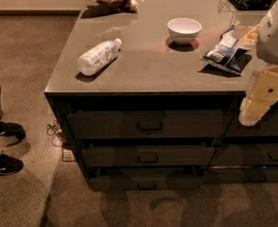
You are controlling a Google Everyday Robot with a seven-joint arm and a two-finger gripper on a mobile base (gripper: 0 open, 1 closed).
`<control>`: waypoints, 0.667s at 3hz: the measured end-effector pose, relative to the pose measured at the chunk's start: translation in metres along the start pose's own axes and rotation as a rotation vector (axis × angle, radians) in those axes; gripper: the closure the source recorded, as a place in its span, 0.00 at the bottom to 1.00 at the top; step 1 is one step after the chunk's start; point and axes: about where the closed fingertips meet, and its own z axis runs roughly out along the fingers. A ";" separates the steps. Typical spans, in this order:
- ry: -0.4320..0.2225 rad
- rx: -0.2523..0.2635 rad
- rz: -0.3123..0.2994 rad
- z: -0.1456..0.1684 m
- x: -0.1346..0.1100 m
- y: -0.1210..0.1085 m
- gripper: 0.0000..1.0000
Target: Open bottom drawer
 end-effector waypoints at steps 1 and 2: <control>-0.009 -0.002 0.001 0.001 0.000 0.000 0.00; -0.075 -0.021 0.004 0.007 0.001 0.004 0.00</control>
Offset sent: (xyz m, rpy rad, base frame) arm -0.0042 0.0016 -0.0209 0.1612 0.0226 0.0407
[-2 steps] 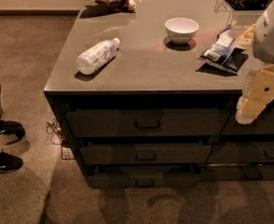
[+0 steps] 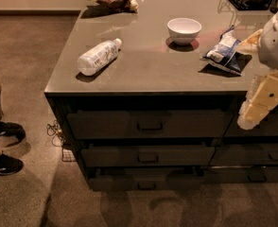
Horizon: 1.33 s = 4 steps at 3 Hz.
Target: Open bottom drawer
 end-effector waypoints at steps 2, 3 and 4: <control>-0.283 -0.131 0.055 0.101 0.006 0.024 0.00; -0.396 -0.215 0.095 0.166 0.001 0.040 0.00; -0.395 -0.216 0.094 0.167 0.001 0.041 0.00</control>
Offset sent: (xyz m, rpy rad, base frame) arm 0.0105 0.0420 -0.1684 0.5021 0.1013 0.0820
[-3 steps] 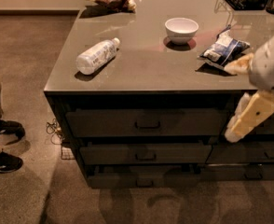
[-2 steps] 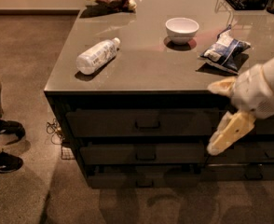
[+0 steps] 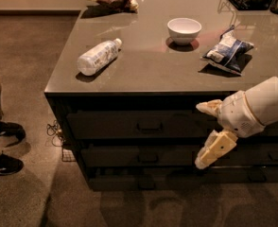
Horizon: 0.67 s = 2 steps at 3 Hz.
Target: Open bottom drawer
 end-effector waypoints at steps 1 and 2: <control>0.058 -0.032 -0.058 0.031 0.024 0.002 0.00; 0.070 -0.067 -0.074 0.068 0.057 0.001 0.00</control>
Offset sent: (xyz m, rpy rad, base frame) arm 0.0013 -0.0081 -0.1507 -0.0685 0.0485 0.1328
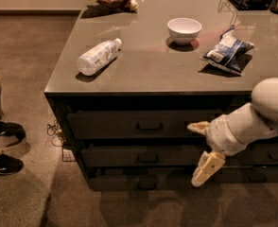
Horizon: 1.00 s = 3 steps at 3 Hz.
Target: Open bottom drawer
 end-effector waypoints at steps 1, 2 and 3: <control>0.006 -0.019 -0.010 0.038 0.030 -0.003 0.00; 0.009 -0.017 -0.017 0.045 0.036 -0.004 0.00; 0.037 -0.020 -0.010 0.068 0.062 -0.005 0.00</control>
Offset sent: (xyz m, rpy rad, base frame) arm 0.0011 -0.0025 -0.0388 -0.0053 0.0086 0.0170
